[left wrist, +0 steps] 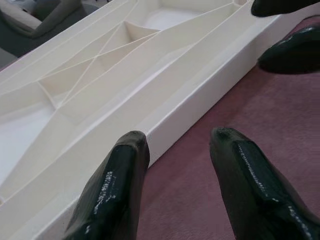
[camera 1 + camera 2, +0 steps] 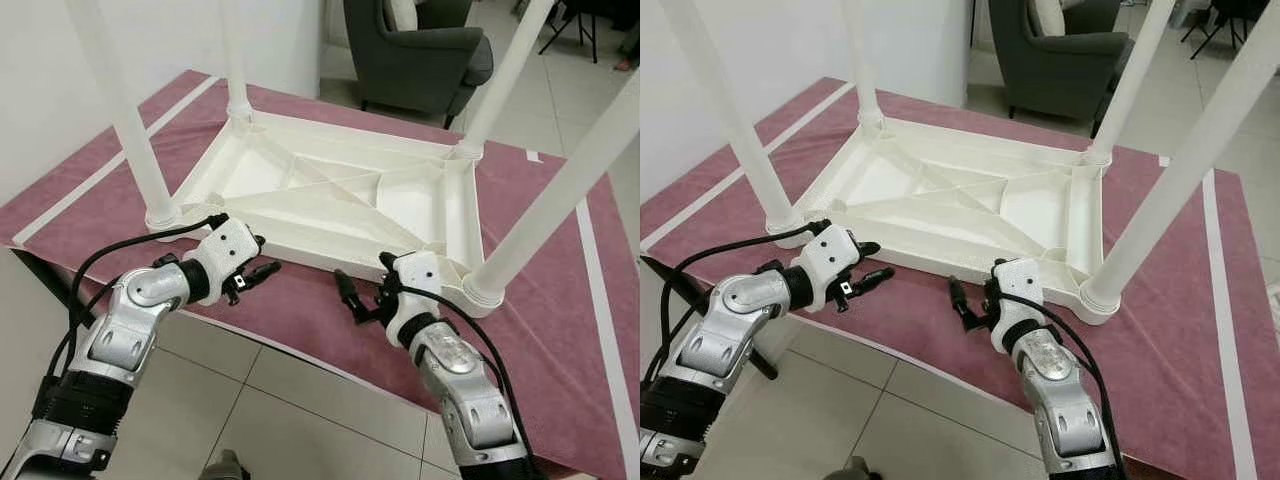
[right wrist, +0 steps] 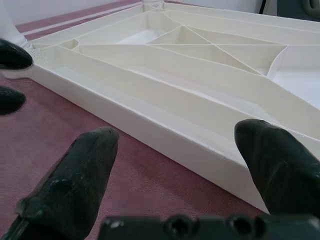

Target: Building children table

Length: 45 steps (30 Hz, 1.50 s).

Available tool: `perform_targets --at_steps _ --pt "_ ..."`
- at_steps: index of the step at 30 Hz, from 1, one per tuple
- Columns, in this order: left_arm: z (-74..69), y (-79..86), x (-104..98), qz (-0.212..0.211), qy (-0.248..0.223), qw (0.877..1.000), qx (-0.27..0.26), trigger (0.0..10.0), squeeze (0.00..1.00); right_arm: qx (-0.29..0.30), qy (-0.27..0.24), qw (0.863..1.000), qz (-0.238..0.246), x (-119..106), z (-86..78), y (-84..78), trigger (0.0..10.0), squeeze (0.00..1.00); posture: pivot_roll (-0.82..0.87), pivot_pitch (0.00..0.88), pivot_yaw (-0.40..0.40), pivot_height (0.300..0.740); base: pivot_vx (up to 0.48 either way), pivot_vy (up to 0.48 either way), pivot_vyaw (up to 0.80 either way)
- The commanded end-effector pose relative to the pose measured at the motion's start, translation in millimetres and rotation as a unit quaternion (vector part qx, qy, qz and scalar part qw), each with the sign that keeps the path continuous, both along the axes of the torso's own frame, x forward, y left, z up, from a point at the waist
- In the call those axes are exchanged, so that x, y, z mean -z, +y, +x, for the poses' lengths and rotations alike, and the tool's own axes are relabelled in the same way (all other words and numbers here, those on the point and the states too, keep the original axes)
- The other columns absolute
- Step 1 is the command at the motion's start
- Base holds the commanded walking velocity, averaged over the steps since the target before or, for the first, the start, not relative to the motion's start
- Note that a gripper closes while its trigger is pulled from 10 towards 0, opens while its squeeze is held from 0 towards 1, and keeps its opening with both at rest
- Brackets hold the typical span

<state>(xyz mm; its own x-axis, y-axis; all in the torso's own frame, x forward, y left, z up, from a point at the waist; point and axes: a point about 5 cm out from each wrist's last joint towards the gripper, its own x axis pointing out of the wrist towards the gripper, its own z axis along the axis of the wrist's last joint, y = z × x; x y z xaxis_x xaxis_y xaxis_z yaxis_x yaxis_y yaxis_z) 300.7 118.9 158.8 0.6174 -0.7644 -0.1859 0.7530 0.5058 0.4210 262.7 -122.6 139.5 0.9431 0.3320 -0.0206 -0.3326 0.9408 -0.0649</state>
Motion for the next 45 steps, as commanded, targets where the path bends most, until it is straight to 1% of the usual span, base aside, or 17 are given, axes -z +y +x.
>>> perform_targets --at_steps 1,9,14,17,19,24,26,28,29,30,32,33,34,36,38,42,45 --pt "8.7 2.6 -1 -0.037 -0.034 0.992 -0.112 10.0 0.0 -0.006 -0.008 1.0 0.015 -3 -2.2 4.7 10.0 0.0 0.12 0.001 -0.008 0.74 0.0 0.0 0.0" --pt "9.7 -12.5 -4 -0.06 -0.051 0.987 -0.137 10.0 0.0 0.018 -0.009 0.999 0.025 2 -5.8 1.6 10.0 0.0 0.11 0.0 -0.004 0.74 0.0 0.0 0.0" --pt "2.2 -18.2 7 -0.079 -0.017 0.986 -0.143 10.0 0.0 0.068 -0.025 0.996 0.043 1 -13.1 -5.2 10.0 0.0 0.09 0.0 0.0 0.74 0.0 0.0 0.0" --pt "0.9 -17.5 9 -0.097 -0.005 0.984 -0.152 10.0 0.0 0.093 -0.036 0.994 0.037 0 -15.9 -9.4 10.0 0.0 0.08 0.0 -0.001 0.74 0.0 0.0 0.0" --pt "2.2 -12.2 13 -0.127 0.007 0.976 -0.176 10.0 0.0 0.124 -0.056 0.991 0.018 -3 -21.7 -18.5 10.0 0.0 0.08 0.0 -0.002 0.74 0.0 0.0 0.0" --pt "7.4 -3.9 17 -0.122 -0.016 0.97 -0.209 10.0 0.0 0.128 -0.036 0.991 0.014 7 -29.7 -26.2 10.0 0.0 0.07 0.0 -0.009 0.74 0.0 0.0 0.0" --pt "12.6 -0.2 17 -0.125 -0.021 0.964 -0.235 10.0 0.0 0.168 -0.018 0.984 0.046 13 -28.9 -40.1 10.0 0.0 0.07 0.0 -0.01 0.74 0.0 0.0 0.0" --pt "12.6 -0.2 17 -0.125 -0.021 0.964 -0.235 10.0 0.0 0.168 -0.018 0.984 0.046 13 -28.9 -40.1 10.0 0.0 0.07 0.0 -0.01 0.74 0.0 0.0 0.0" --pt "13.8 -1.1 17 -0.124 -0.023 0.963 -0.238 10.0 0.0 0.191 -0.017 0.978 0.076 10 -24.9 -47.2 10.0 0.0 0.07 0.0 -0.009 0.74 0.0 0.0 0.0" --pt "13.8 -1.1 17 -0.124 -0.023 0.963 -0.238 10.0 0.0 0.191 -0.017 0.978 0.076 10 -24.9 -47.2 10.0 0.0 0.07 0.0 -0.009 0.74 0.0 0.0 0.0" --pt "13.4 -6.2 17 -0.116 -0.025 0.967 -0.227 10.0 0.0 0.222 -0.022 0.965 0.142 1 -16.9 -56.0 10.0 0.0 0.07 0.0 -0.01 0.74 0.0 0.0 0.0" --pt "13.4 -6.2 17 -0.116 -0.025 0.967 -0.227 10.0 0.0 0.222 -0.022 0.965 0.142 1 -16.9 -56.0 10.0 0.0 0.07 0.0 -0.01 0.74 0.0 0.0 0.0" --pt "13.0 -8.1 18 -0.113 -0.027 0.968 -0.223 10.0 0.0 0.228 -0.021 0.958 0.174 -2 -17.1 -58.4 10.0 0.0 0.07 0.0 -0.011 0.74 0.0 0.0 0.0" --pt "13.0 -8.1 18 -0.113 -0.027 0.968 -0.223 10.0 0.0 0.228 -0.021 0.958 0.174 -2 -17.1 -58.4 10.0 0.0 0.07 0.0 -0.011 0.74 0.0 0.0 0.0" --pt "13.3 -10.4 17 -0.112 -0.03 0.969 -0.219 10.0 0.0 0.213 0.004 0.949 0.231 4 -30.7 -55.7 10.0 0.0 0.07 0.0 -0.013 0.74 0.0 0.0 0.0" --pt "13.6 -11.2 16 -0.112 -0.032 0.969 -0.218 10.0 0.0 0.207 0.013 0.946 0.248 7 -36.9 -54.1 10.0 0.0 0.07 0.0 -0.013 0.74 0.0 0.0 0.0" --pt "15.1 -12.5 12 -0.113 -0.041 0.97 -0.212 10.0 0.0 0.195 0.03 0.935 0.296 10 -45.9 -52.0 10.0 0.0 0.07 0.0 -0.006 0.74 0.0 0.0 0.0"
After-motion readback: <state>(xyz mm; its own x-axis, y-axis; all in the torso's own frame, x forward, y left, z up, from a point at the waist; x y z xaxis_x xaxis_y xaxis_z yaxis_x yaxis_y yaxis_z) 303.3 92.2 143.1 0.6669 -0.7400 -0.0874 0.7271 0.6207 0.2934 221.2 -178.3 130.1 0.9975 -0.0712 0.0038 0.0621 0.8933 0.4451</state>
